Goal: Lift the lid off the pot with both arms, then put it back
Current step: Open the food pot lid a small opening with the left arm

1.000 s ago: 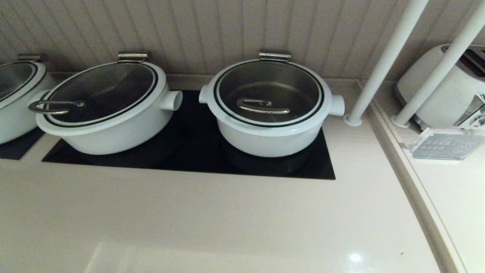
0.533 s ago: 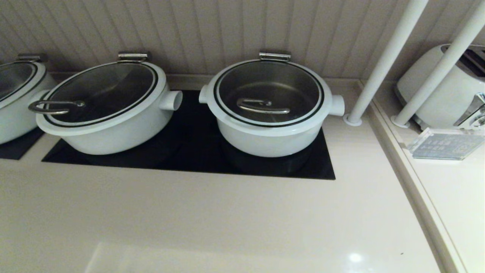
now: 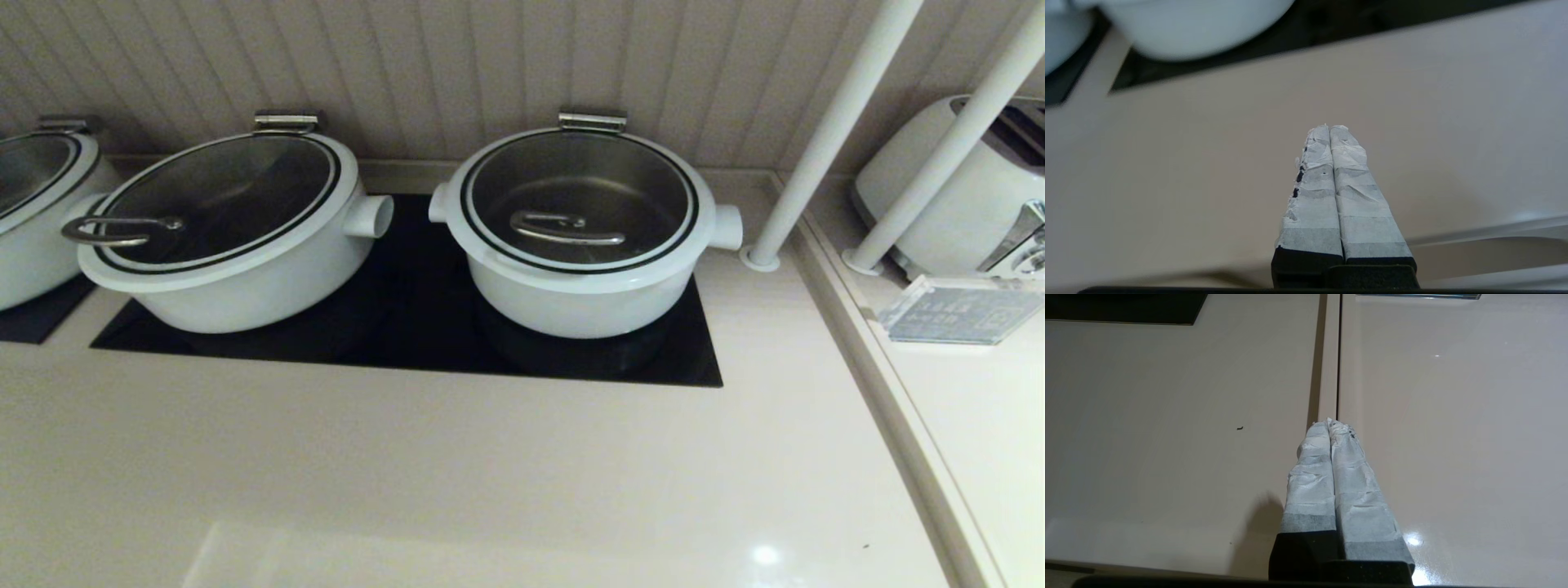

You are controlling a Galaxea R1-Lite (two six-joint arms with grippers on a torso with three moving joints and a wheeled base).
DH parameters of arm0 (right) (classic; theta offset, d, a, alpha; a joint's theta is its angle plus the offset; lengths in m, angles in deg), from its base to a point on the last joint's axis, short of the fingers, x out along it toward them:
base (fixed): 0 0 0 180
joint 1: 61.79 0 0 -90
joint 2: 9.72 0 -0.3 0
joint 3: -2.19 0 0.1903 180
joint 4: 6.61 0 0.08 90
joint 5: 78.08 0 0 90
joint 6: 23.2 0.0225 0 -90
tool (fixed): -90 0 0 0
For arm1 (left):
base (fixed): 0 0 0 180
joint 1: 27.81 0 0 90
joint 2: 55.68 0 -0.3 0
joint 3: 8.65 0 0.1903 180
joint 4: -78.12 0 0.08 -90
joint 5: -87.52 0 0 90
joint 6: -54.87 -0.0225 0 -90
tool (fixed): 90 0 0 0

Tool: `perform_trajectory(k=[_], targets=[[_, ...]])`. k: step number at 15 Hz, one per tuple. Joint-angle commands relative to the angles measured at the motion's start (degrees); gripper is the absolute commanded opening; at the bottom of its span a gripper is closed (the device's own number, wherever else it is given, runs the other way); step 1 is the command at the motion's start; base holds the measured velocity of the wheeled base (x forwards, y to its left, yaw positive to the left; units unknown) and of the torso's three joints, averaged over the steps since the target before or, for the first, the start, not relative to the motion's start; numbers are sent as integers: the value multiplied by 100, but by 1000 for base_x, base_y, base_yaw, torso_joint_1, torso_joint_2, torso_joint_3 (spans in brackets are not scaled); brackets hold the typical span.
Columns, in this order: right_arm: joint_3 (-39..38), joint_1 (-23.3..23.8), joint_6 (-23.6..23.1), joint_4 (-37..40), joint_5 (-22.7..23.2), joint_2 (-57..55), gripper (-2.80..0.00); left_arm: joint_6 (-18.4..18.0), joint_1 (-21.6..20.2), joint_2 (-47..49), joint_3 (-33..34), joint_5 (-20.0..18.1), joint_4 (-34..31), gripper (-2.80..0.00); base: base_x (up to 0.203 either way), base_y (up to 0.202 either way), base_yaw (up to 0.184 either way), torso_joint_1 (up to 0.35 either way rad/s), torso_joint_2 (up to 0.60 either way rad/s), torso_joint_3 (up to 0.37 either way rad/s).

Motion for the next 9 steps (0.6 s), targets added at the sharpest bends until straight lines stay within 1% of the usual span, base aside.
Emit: perform_trajectory(k=[1, 3, 6, 7, 9], targets=[[0, -2, 0, 0, -4, -7, -280, 44, 1, 871, -570, -336, 14, -280, 0, 0, 0, 0, 0, 0], [0, -2, 0, 0, -4, -7, -280, 96, 3, 1902, -1257, -630, 106, -280, 0, 0, 0, 0, 0, 0], [0, -2, 4, 0, 4, -7, -280, 179, 27, 3646, -2346, -968, 769, -280, 0, 0, 0, 0, 0, 0], [0, -2, -15, 0, 4, -7, -280, 233, 93, 4164, -2726, -1100, 1000, -280, 0, 0, 0, 0, 0, 0], [-1, -2, -18, 0, 5, -7, -280, 462, 465, 5010, -3393, -1289, 1293, -280, 0, 0, 0, 0, 0, 0]])
